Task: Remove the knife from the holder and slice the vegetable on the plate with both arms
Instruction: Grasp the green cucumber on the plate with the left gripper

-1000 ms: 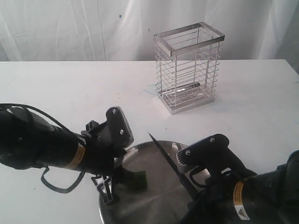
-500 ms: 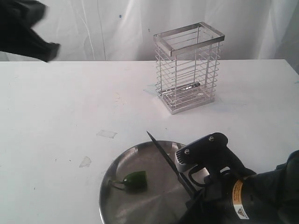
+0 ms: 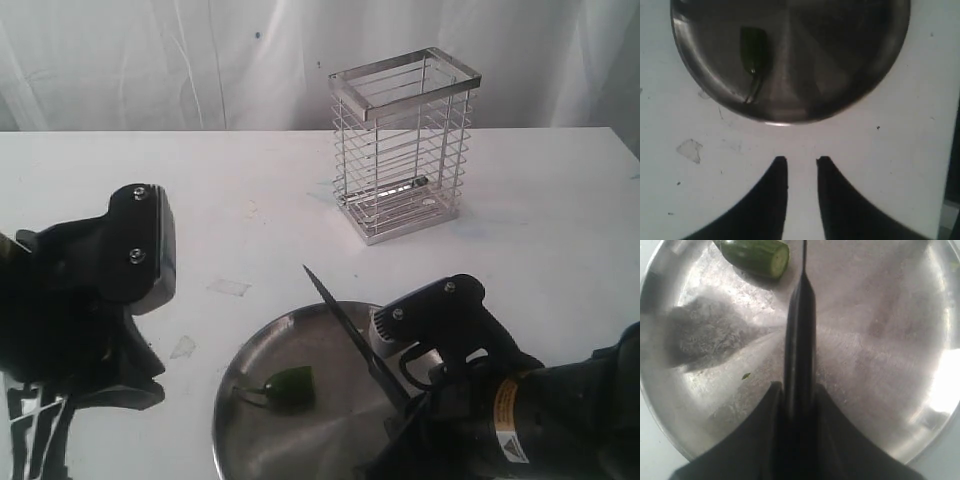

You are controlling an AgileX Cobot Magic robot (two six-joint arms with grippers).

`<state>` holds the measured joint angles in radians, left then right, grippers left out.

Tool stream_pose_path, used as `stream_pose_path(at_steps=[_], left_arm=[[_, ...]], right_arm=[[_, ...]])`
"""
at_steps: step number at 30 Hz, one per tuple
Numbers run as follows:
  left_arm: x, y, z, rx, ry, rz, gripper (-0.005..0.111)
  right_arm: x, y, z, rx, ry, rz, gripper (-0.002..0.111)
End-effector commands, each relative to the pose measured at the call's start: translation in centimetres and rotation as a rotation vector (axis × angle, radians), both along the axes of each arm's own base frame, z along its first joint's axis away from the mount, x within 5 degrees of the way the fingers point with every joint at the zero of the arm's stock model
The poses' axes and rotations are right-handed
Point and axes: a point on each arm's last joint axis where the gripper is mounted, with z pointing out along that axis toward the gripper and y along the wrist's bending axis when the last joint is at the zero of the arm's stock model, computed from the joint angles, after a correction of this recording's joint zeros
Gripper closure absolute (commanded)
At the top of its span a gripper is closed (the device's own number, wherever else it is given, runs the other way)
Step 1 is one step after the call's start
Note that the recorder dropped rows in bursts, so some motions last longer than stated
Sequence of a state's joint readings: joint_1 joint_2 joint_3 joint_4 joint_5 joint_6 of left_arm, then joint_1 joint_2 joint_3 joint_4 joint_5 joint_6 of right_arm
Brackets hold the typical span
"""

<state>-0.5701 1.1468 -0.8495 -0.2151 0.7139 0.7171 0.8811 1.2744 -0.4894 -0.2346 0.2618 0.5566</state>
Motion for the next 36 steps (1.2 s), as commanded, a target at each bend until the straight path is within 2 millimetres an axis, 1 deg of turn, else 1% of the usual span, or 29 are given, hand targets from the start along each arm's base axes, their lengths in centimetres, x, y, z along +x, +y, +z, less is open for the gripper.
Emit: stream_pose_path(at_steps=[1, 2, 6, 14, 20, 24, 32, 36], left_arm=[[1.4, -1.2, -1.8, 0.004, 0.033, -0.03, 0.053], [1.8, -1.5, -2.3, 0.0, 0.05, -0.021, 0.05], [3.3, -2.8, -4.4, -0.012, 0.065, -0.065, 0.051], [5.4, -5.4, -7.2, -0.146, 0.042, -0.124, 0.051], [6.4, -6.1, -9.9, -0.121, 0.043, -0.172, 0.051], [7.2, -6.1, -10.6, -0.107, 0.006, -0.131, 0.051], [7.9, -6.2, -10.7, -0.117, -0.04, -0.068, 0.051], [8.1, -6.3, -11.9, -0.103, -0.001, -0.06, 0.051]], right_arm=[[0.1, 0.0, 0.2, 0.018, -0.016, 0.0, 0.108], [0.1, 0.0, 0.3, 0.023, -0.019, 0.001, 0.108], [0.1, 0.2, 0.4, 0.046, -0.027, 0.001, 0.108], [0.3, 0.5, 0.6, 0.084, -0.05, 0.009, 0.108], [0.3, 0.4, 0.7, 0.085, -0.051, 0.009, 0.108], [0.2, 0.4, 1.0, 0.097, -0.061, 0.009, 0.108], [0.2, 0.4, 1.4, 0.124, -0.079, 0.013, 0.108], [0.2, 0.4, 1.5, 0.125, -0.08, 0.013, 0.108]])
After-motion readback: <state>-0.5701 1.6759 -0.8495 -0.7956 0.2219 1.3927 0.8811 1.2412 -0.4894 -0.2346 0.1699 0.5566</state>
